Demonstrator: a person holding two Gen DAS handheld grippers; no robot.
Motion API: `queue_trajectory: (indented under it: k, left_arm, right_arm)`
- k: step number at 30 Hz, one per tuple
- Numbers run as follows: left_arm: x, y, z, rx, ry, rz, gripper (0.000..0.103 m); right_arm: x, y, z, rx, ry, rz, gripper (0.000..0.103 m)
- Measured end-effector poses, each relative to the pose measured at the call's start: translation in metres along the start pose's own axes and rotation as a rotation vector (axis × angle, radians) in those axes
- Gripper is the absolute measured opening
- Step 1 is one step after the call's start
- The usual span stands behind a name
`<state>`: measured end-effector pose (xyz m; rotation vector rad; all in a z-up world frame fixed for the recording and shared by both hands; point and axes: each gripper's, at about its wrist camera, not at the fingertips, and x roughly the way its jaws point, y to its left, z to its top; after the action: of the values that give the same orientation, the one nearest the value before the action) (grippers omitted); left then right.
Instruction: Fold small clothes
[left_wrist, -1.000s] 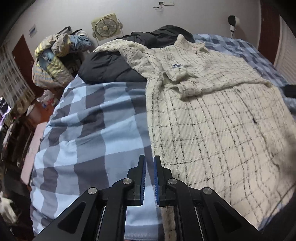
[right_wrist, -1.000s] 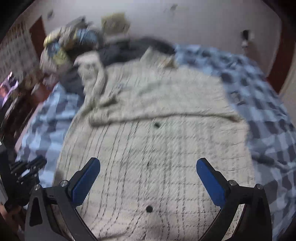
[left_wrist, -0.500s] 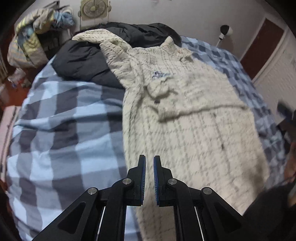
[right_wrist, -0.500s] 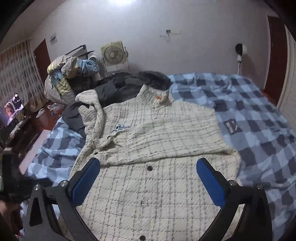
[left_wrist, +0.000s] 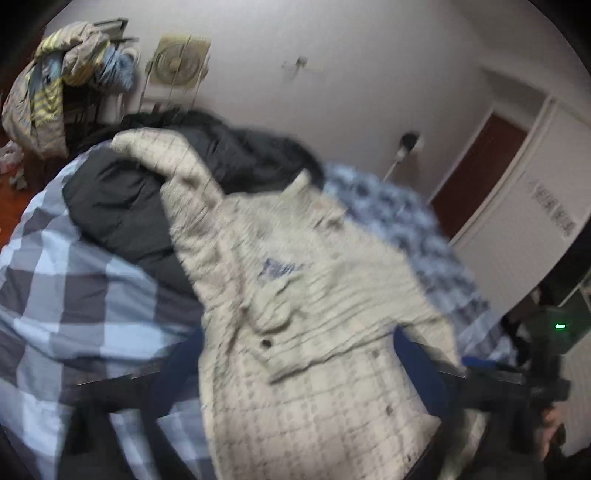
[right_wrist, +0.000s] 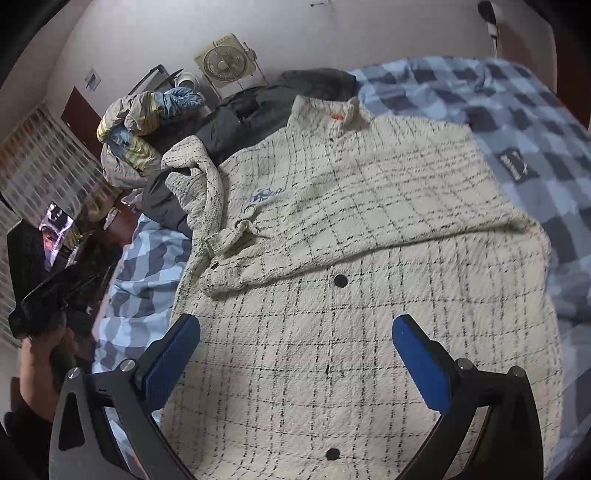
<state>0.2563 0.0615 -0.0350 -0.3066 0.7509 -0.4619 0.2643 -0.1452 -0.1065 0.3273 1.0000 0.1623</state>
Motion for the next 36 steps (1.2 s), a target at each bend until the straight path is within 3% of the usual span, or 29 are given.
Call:
queue_trajectory:
  k: [5,10,14,16,18,20,22,23,28,31,36]
  left_arm:
    - [-0.01,-0.009,-0.012,-0.055,0.07,0.013,0.103]
    - [-0.024,-0.013,-0.055,-0.263,0.072,0.063,0.103]
    - [-0.02,-0.016,-0.072,-0.337,0.097,-0.026,0.103]
    - [-0.016,-0.025,-0.073,-0.302,0.162,0.101,0.103]
    - [-0.012,-0.042,-0.069,-0.205,0.228,0.341,0.103]
    - [-0.015,-0.052,-0.064,-0.119,0.217,0.629,0.103]
    - [-0.018,-0.054,-0.057,-0.083,0.19,0.799,0.103]
    - [-0.019,-0.054,-0.052,-0.066,0.179,0.82,0.103]
    - [-0.014,-0.054,-0.054,-0.077,0.229,0.758,0.102]
    - [-0.015,-0.06,-0.071,-0.039,0.239,0.655,0.1]
    - [-0.023,-0.069,-0.095,0.047,0.161,0.718,0.1]
  right_arm:
    - [-0.004,-0.008,-0.004,0.033,0.017,0.012,0.102]
    - [-0.002,-0.014,-0.009,0.061,0.053,0.015,0.102]
    - [-0.001,-0.013,-0.012,0.066,0.066,0.016,0.102]
    - [-0.003,-0.01,-0.013,0.05,0.057,0.003,0.102]
    - [-0.005,-0.007,-0.015,0.032,0.052,-0.005,0.102]
    - [-0.006,-0.004,-0.018,0.015,0.053,-0.008,0.102]
    - [-0.005,-0.001,-0.02,-0.003,0.056,-0.013,0.102]
    - [-0.005,0.001,-0.02,-0.012,0.055,-0.017,0.102]
    - [-0.005,0.007,-0.023,-0.053,0.048,-0.032,0.102]
    - [-0.003,0.007,-0.025,-0.063,0.047,-0.038,0.102]
    - [0.004,0.009,-0.032,-0.082,0.049,-0.045,0.102]
